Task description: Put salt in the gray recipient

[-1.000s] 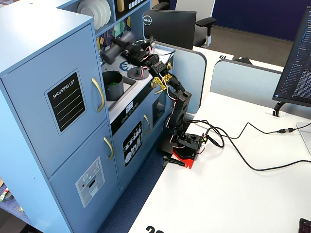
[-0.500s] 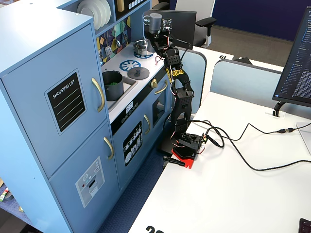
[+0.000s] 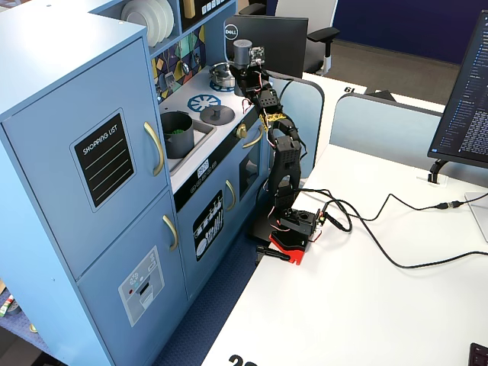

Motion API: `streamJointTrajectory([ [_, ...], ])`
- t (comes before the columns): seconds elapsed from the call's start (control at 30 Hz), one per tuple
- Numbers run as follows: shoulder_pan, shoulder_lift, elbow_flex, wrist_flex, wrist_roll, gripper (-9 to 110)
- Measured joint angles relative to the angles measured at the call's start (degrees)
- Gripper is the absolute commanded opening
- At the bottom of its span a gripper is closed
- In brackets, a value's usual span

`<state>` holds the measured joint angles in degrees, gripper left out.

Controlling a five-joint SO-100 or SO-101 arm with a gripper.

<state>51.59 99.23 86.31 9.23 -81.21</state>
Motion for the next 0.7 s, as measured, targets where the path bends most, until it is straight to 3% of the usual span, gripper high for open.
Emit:
streamJointTrajectory([
  [0.7,0.0,-7.4,5.1,-12.0,-2.5,0],
])
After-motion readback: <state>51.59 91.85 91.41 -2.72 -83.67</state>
